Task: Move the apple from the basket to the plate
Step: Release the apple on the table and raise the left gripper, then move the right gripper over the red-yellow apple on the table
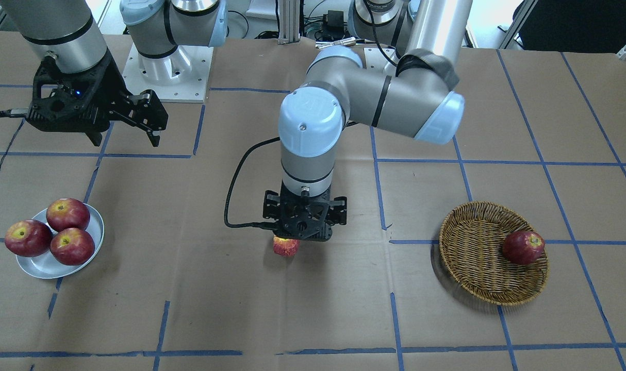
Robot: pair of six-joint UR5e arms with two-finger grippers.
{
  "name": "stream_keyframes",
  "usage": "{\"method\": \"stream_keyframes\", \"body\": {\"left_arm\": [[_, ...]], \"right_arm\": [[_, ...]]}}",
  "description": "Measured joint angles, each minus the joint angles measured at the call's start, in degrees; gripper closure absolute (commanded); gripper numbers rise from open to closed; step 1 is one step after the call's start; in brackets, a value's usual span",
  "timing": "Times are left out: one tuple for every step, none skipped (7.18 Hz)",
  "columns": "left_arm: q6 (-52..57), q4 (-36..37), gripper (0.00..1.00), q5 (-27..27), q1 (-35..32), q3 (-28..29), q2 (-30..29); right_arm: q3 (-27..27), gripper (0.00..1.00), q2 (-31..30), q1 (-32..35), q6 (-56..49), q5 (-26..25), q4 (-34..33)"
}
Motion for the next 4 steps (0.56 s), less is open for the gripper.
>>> {"method": "stream_keyframes", "body": {"left_arm": [[3.7, -7.0, 0.01, 0.0, 2.7, 2.1, 3.4], [7.0, -12.0, 0.01, 0.1, 5.9, 2.8, 7.0], [10.9, -16.9, 0.01, 0.2, 10.1, 3.0, 11.0], [14.6, -20.9, 0.01, 0.3, 14.2, 3.0, 14.5]], "right_arm": [[0.1, 0.0, 0.0, 0.0, 0.0, 0.0, 0.0], [0.0, 0.0, 0.0, 0.0, 0.0, 0.0, 0.0], [-0.1, 0.0, 0.0, 0.0, 0.1, 0.0, 0.0], [-0.2, 0.0, 0.0, 0.0, 0.1, 0.0, 0.0]]}}
